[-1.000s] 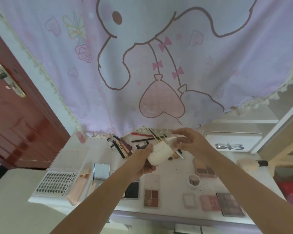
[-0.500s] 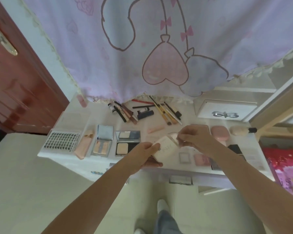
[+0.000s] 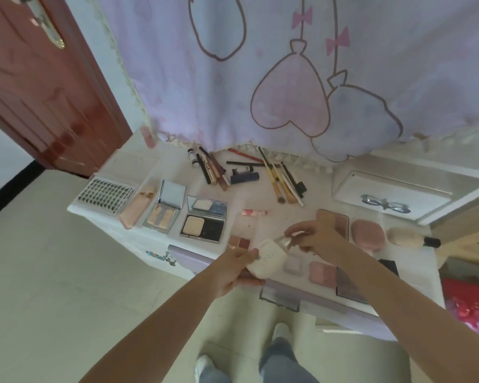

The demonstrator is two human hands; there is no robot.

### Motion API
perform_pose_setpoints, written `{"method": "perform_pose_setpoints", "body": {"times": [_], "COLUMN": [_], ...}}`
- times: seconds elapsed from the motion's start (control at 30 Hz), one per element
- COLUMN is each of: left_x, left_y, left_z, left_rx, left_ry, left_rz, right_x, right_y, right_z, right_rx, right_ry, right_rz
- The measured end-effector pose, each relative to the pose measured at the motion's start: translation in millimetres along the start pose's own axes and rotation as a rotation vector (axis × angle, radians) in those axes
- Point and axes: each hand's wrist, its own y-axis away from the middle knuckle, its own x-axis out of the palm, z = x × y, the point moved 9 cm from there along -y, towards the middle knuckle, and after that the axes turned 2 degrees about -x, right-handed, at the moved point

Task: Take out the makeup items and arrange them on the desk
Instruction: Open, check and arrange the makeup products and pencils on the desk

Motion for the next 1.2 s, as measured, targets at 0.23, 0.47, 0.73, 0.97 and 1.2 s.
{"method": "perform_pose_setpoints", "body": {"times": [0.23, 0.47, 0.73, 0.97, 1.2], "left_x": [7, 2, -23, -22, -18], "left_y": [-39, -55, -56, -55, -37], "left_z": [35, 52, 59, 58, 61], "left_rx": [-0.051, -0.069, -0.055, 0.000, 0.062], "left_ry": [0.158, 0.205, 0.121, 0.156, -0.285], "left_rz": [-0.214, -0.417, -0.783, -0.872, -0.934], "right_x": [-2, 17, 20, 15, 4], "right_y": [-49, -75, -92, -92, -36], "right_z": [-17, -22, -21, -17, -20], "right_rx": [-0.059, -0.195, -0.272, -0.334, -0.455], "right_ry": [0.551, 0.791, 0.895, 0.887, 0.967], "right_rz": [0.164, 0.293, 0.299, 0.257, 0.237]}}
